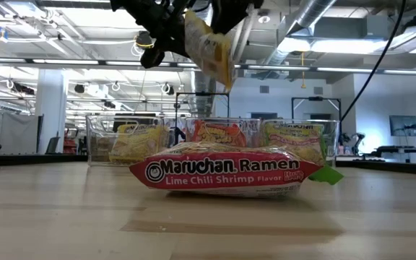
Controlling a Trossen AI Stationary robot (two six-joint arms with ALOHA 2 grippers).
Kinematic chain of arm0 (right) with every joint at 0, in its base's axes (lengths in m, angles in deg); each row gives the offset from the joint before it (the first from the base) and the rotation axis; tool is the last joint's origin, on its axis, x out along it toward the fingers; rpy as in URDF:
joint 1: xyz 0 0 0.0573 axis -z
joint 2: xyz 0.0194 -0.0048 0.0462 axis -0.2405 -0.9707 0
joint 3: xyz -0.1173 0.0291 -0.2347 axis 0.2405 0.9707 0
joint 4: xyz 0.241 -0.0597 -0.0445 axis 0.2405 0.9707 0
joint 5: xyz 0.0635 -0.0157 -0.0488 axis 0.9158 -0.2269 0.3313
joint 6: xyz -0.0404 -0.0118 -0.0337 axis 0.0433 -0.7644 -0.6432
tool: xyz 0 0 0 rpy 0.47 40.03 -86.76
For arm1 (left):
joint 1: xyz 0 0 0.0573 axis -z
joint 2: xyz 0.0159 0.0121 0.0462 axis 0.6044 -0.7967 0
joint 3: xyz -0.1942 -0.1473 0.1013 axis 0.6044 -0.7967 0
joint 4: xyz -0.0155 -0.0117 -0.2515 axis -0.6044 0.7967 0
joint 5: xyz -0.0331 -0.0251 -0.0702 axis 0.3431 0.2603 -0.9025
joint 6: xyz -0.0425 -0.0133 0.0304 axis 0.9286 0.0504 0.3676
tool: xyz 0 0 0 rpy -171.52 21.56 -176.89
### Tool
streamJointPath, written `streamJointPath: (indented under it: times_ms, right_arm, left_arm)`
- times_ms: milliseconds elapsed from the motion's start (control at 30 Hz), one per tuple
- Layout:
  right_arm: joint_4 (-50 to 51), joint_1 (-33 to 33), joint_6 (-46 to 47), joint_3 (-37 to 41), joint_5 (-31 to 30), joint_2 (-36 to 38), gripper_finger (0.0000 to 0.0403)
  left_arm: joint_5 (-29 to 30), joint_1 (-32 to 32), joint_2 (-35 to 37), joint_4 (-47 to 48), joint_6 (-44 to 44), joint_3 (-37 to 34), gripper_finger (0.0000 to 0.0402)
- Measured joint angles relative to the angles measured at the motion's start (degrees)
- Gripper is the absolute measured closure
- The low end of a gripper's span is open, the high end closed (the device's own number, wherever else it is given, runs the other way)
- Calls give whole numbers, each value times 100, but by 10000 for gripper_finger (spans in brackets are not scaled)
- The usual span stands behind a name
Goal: Sort Maruchan noodles
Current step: Put the yellow noodle pack into the left transparent bin
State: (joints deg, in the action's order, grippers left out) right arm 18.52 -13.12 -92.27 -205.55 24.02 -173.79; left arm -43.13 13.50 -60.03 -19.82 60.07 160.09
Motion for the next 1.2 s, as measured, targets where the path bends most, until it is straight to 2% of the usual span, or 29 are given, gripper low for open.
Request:
streamJointPath:
  times_ms: [300,933,1200]
  right_arm:
    - [757,59,502,-726,-3,8,235]
    - [1391,146,795,-739,17,8,236]
    - [1455,369,813,-739,35,6,237]
  left_arm:
    - [21,0,-1,-9,-140,0,401]
    - [190,-254,5,-27,-428,0,401]
    - [-158,-515,38,92,-779,0,401]
